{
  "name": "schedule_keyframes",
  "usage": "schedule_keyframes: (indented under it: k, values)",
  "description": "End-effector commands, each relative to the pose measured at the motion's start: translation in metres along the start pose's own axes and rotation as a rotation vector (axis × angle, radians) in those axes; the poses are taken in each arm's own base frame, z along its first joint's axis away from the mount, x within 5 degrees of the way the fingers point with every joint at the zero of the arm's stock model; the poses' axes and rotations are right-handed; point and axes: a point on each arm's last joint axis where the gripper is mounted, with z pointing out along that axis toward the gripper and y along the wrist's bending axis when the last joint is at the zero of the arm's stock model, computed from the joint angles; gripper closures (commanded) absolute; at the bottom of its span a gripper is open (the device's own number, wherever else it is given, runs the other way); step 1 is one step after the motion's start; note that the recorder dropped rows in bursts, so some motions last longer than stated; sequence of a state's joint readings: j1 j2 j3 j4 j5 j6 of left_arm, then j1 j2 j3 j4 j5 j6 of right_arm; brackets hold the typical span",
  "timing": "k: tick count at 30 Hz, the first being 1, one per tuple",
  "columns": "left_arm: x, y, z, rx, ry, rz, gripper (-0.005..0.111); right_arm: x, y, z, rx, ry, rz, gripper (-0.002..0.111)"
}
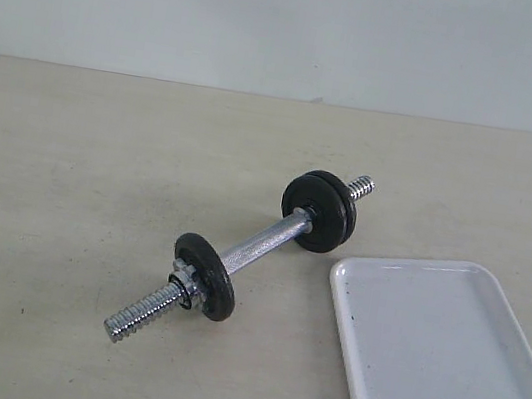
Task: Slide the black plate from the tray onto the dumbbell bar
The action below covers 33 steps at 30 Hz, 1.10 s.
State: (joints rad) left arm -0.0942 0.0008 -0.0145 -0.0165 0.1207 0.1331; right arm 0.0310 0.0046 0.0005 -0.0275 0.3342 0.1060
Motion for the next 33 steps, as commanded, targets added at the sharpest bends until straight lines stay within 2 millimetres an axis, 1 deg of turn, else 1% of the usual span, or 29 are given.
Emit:
schedule_keyframes:
  k: [1,3,8,17,24,27,29,33]
  values:
    - [0.0166,-0.0022,-0.0003,0.017,0.144,-0.026,0.102,-0.0008,0.0001,-0.0004,-0.002,-0.010,-0.005,0.004]
    - [0.0197,-0.0027,-0.0008,0.020,0.178,-0.049,0.102,-0.0008,0.0001,-0.0004,-0.002,-0.010,-0.005,0.004]
    - [0.0197,-0.0027,-0.0008,0.015,0.179,-0.105,0.102,-0.0008,0.0001,-0.0004,-0.002,-0.010,-0.005,0.004]
    - [0.0264,-0.0028,-0.0023,0.018,0.254,-0.058,0.102,-0.0008,0.0001,-0.0004,-0.002,-0.010,-0.005,0.004]
    - [0.0266,-0.0028,-0.0023,0.020,0.256,-0.048,0.102,-0.0008,0.0001,-0.0004,-0.002,-0.010,-0.007,0.004]
    - [0.0266,-0.0028,-0.0023,0.025,0.256,-0.003,0.102,-0.0008,0.0001,-0.0004,-0.002,-0.010,-0.006,0.004]
    - [0.0259,-0.0027,-0.0022,0.025,0.248,-0.003,0.102,-0.0008,0.0001,-0.0004,-0.002,-0.010,-0.006,0.004]
    - [0.0192,-0.0019,-0.0007,0.016,0.172,-0.003,0.102,-0.0008,0.0001,-0.0004,-0.002,-0.010,-0.006,0.004]
